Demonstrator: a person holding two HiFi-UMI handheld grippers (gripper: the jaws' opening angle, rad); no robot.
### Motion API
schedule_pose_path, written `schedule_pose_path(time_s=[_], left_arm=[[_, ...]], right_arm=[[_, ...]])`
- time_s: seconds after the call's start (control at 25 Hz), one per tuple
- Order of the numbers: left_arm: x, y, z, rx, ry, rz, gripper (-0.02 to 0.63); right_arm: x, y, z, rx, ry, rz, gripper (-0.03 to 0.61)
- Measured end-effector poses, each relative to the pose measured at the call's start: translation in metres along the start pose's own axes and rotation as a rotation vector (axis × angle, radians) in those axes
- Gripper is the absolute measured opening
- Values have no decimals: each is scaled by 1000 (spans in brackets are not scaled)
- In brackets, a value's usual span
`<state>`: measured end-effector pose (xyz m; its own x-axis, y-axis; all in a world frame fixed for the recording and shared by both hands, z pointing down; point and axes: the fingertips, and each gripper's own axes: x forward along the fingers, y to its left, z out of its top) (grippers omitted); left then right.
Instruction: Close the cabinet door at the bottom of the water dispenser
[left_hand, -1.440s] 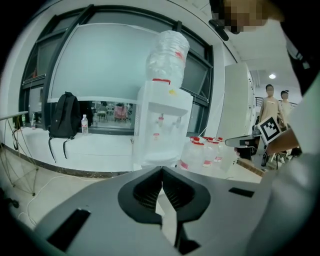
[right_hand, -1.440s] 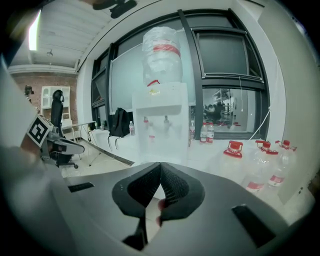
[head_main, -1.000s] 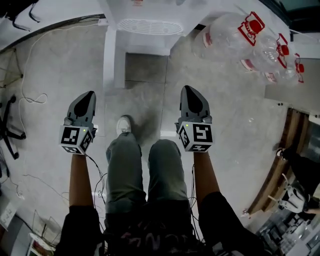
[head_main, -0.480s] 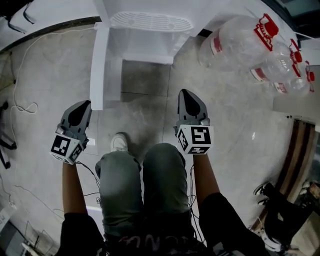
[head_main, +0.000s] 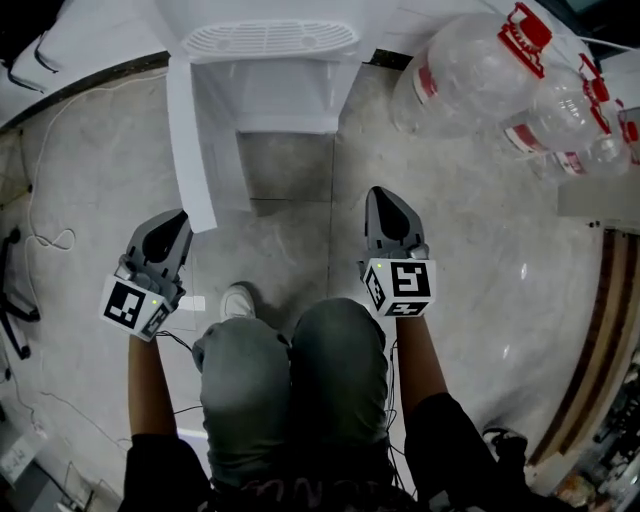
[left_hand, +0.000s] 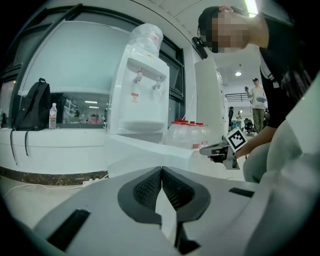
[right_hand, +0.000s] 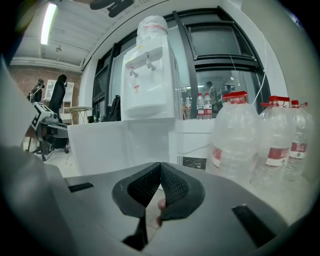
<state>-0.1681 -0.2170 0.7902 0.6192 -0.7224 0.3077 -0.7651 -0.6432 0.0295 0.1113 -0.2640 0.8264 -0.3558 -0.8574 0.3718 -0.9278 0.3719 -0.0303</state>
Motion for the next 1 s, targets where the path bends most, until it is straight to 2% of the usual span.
schedule_pose_path(time_s=[0.36, 0.52, 0.72, 1.0], left_arm=[[76, -49, 25, 21, -89, -141, 6], [110, -60, 35, 29, -125, -204, 6], [156, -63, 48, 77, -157, -270, 6], [221, -53, 56, 115, -120, -295, 6]], right_arm=[[-17, -49, -25, 33, -7, -86, 14], [-23, -64, -33, 49, -3, -127, 14], [-31, -83, -47, 51, 12, -177, 14], [-47, -103, -68, 70, 28, -258, 14]])
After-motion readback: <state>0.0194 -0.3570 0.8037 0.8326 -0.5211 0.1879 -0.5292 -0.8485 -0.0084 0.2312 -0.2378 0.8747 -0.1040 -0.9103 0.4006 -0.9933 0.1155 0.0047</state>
